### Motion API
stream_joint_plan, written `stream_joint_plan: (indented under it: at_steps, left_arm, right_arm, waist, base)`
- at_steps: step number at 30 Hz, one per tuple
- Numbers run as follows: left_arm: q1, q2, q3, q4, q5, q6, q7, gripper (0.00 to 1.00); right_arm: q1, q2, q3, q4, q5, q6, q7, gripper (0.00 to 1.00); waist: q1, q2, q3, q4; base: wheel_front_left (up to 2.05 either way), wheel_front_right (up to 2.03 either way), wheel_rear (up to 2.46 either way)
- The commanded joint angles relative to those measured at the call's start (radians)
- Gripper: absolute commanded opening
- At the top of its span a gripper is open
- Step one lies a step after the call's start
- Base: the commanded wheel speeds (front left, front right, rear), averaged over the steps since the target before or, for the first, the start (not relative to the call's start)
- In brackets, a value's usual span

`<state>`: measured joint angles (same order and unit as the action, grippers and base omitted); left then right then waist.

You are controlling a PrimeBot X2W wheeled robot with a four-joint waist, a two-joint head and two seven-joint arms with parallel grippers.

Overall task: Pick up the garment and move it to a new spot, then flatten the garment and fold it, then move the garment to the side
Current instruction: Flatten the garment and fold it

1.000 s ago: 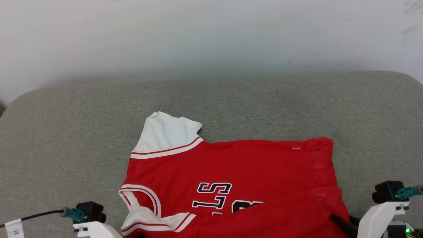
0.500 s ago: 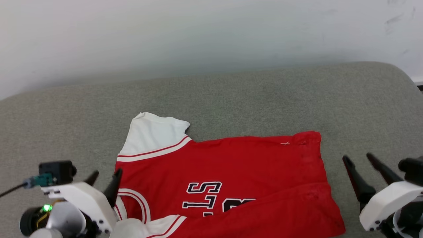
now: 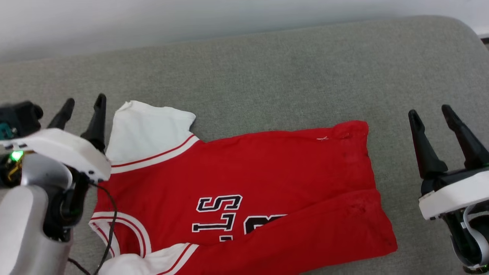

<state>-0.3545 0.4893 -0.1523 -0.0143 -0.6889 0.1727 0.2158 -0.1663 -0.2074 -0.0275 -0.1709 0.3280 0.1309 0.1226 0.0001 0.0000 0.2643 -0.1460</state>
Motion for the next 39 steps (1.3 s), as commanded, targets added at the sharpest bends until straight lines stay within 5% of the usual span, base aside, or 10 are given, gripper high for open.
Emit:
stream_joint_plan:
  at_steps: [1, 7, 14, 21, 22, 23, 24, 33, 39]
  left_arm:
    - [-0.033, 0.004, -0.003, 0.019, 0.005, -0.011, 0.004, 1.0]
    - [-0.219, 0.053, -0.045, 0.161, -0.022, -0.09, 0.13, 1.0]
    - [-0.355, 0.164, -0.094, 0.305, -0.092, -0.172, 0.446, 1.0]
    - [-0.35, 0.224, -0.123, 0.357, -0.166, -0.151, 0.719, 1.0]
    - [-0.343, 0.218, -0.126, 0.359, -0.176, -0.143, 0.74, 0.57]
    - [-0.335, 0.213, -0.132, 0.359, -0.183, -0.134, 0.762, 0.35]
    - [-0.326, 0.204, -0.139, 0.358, -0.189, -0.127, 0.778, 0.0]
    - [-0.311, 0.134, -0.153, 0.359, -0.18, -0.124, 0.698, 0.0]
    - [-0.376, 0.096, -0.168, 0.334, -0.147, -0.15, 0.613, 0.0]
  right_arm:
    - [-0.017, 0.006, 0.005, -0.01, -0.003, 0.0, -0.006, 1.0]
    - [-0.075, 0.017, 0.034, -0.026, 0.003, -0.001, -0.034, 1.0]
    - [-0.107, 0.023, 0.058, 0.006, 0.019, -0.001, -0.049, 1.0]
    - [-0.123, 0.019, 0.075, 0.031, 0.039, -0.001, -0.065, 1.0]
    - [-0.125, 0.019, 0.076, 0.033, 0.041, -0.001, -0.065, 1.0]
    - [-0.124, 0.018, 0.077, 0.036, 0.044, -0.001, -0.064, 1.0]
    - [-0.126, 0.017, 0.079, 0.037, 0.049, -0.001, -0.067, 1.0]
    - [-0.155, -0.026, 0.093, 0.095, 0.134, 0.0, 0.012, 1.0]
    - [-0.2, -0.11, 0.104, 0.177, 0.255, 0.0, 0.233, 1.0]
  waist:
    - [-0.0001, 0.0, 0.063, -0.029]
    - [-0.0001, 0.0, 0.151, -0.07]
    - [-0.0001, 0.0, 0.207, -0.112]
    - [-0.0001, 0.0, 0.231, -0.135]
    - [-0.0001, 0.0, 0.233, -0.136]
    - [-0.0001, 0.0, 0.235, -0.138]
    - [-0.0001, 0.0, 0.238, -0.139]
    - [-0.0001, 0.0, 0.217, -0.109]
    - [-0.0001, 0.0, 0.181, -0.033]
  base:
    - [0.0, 0.0, 0.0]
    - [0.0, 0.0, 0.0]
    - [0.0, 0.0, 0.0]
    - [0.0, 0.0, 0.0]
    - [0.0, 0.0, 0.0]
    - [0.0, 0.0, 0.0]
    - [0.0, 0.0, 0.0]
    - [0.0, 0.0, 0.0]
    - [0.0, 0.0, 0.0]
